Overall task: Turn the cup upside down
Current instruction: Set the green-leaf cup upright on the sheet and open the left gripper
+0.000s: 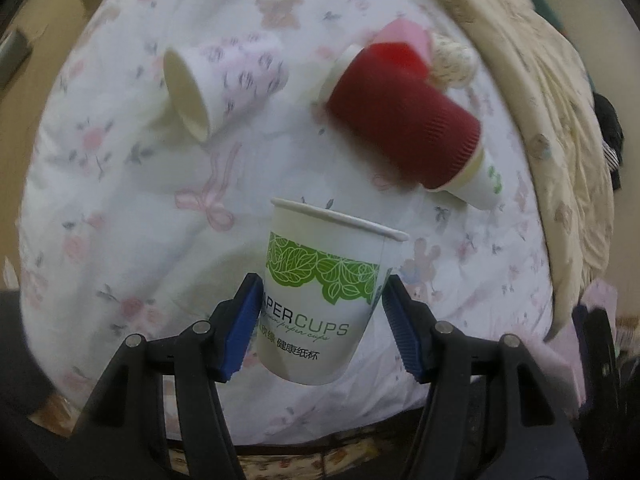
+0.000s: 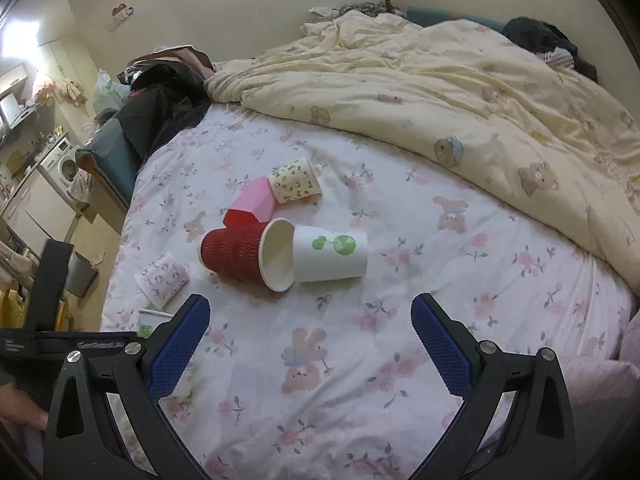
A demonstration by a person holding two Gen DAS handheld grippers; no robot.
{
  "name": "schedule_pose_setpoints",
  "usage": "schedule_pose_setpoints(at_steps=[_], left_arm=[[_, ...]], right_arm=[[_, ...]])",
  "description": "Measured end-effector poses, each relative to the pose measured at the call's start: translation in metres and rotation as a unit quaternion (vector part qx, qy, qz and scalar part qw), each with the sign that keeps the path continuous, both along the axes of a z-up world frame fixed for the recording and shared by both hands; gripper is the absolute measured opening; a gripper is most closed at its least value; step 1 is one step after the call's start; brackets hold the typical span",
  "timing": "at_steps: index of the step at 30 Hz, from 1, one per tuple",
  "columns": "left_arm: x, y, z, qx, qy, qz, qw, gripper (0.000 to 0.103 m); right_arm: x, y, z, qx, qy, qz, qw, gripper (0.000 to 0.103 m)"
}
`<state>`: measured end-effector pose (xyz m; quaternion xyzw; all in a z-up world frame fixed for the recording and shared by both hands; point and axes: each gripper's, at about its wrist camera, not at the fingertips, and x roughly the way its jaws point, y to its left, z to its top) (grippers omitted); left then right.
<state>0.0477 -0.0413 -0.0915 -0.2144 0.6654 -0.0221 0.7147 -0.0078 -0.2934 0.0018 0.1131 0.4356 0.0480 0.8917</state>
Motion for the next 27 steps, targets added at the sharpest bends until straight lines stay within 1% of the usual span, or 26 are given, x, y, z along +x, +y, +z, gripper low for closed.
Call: schedule_pose_setpoints(at_steps=[2, 6, 9, 13, 17, 18, 19, 21, 22, 24, 27], left_arm=[[0.001, -0.004, -0.009, 0.003, 0.013, 0.007, 0.9999, 0.058], [0.002, -0.011, -0.023, 0.015, 0.032, 0.001, 0.9994, 0.059], [0.004, -0.016, -0.034, 0.016, 0.043, 0.001, 0.9989, 0.06], [0.007, -0.023, -0.038, 0.026, 0.04, -0.003, 0.9989, 0.062], [0.011, -0.032, -0.038, 0.038, 0.036, -0.023, 0.9984, 0.063], [0.011, -0.034, -0.038, 0.043, 0.037, -0.028, 0.998, 0.067], [0.011, -0.035, -0.038, 0.049, 0.037, -0.031, 0.9976, 0.077], [0.011, -0.035, -0.037, 0.059, 0.033, -0.034, 0.9971, 0.087], [0.011, -0.035, -0.036, 0.063, 0.03, -0.035, 0.997, 0.09], [0.01, -0.035, -0.035, 0.066, 0.029, -0.037, 0.9967, 0.092], [0.01, -0.033, -0.033, 0.064, 0.028, -0.039, 0.9968, 0.092]], right_arm=[[0.001, -0.002, -0.002, 0.0, 0.007, -0.004, 1.0, 0.103], [0.005, -0.002, -0.005, 0.001, 0.015, -0.006, 1.0, 0.103], [0.008, -0.001, -0.008, 0.008, 0.02, -0.004, 1.0, 0.103], [0.011, 0.001, -0.01, 0.01, 0.024, -0.004, 1.0, 0.103], [0.014, 0.005, -0.012, 0.01, 0.029, 0.002, 1.0, 0.103], [0.014, 0.005, -0.012, 0.01, 0.03, 0.003, 1.0, 0.103], [0.015, 0.005, -0.012, 0.011, 0.03, 0.003, 0.999, 0.103], [0.015, 0.005, -0.012, 0.011, 0.03, 0.003, 0.999, 0.103], [0.015, 0.006, -0.013, 0.012, 0.031, 0.003, 0.999, 0.103], [0.016, 0.006, -0.013, 0.013, 0.032, 0.002, 0.999, 0.103], [0.017, 0.008, -0.015, 0.015, 0.034, 0.003, 0.999, 0.103]])
